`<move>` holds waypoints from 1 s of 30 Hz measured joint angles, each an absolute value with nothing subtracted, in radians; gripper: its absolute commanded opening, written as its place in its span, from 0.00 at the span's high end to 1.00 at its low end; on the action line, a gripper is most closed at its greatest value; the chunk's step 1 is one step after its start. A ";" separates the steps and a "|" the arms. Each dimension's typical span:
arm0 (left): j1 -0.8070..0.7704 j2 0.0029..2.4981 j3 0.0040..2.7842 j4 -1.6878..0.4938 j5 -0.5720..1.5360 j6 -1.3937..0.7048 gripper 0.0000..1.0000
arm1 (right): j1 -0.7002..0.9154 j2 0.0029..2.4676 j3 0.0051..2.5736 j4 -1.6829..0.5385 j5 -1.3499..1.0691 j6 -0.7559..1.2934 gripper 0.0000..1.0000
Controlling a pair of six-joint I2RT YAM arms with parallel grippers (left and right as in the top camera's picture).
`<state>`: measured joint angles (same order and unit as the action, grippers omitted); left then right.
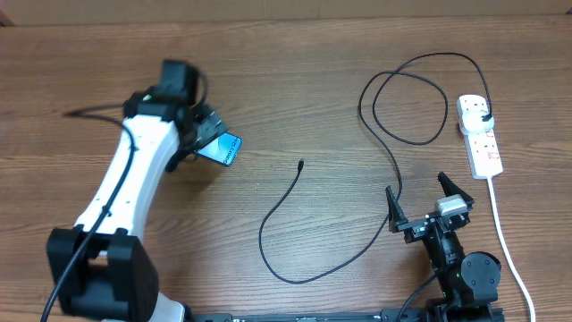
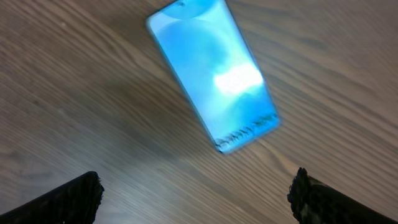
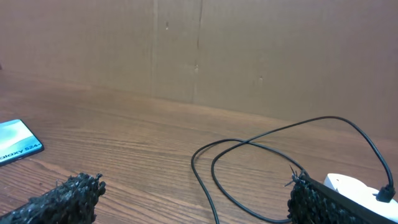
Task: Plug charger to phone and switch on socket
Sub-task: 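Move the open left gripper forward over the Galaxy S24+ phone, then lower the left gripper onto the phone, aligning with its long edges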
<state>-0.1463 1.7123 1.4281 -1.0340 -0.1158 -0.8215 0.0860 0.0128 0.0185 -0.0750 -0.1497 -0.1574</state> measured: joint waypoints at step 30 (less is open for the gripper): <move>-0.188 2.003 1.807 -1.279 -0.154 -1.222 0.00 | 0.086 0.013 0.019 -0.075 -0.149 -0.157 0.00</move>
<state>-0.1879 2.0029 1.8072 -1.2785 -0.1539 -1.2224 0.0860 0.0128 0.0185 -0.0746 -0.1493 -0.1574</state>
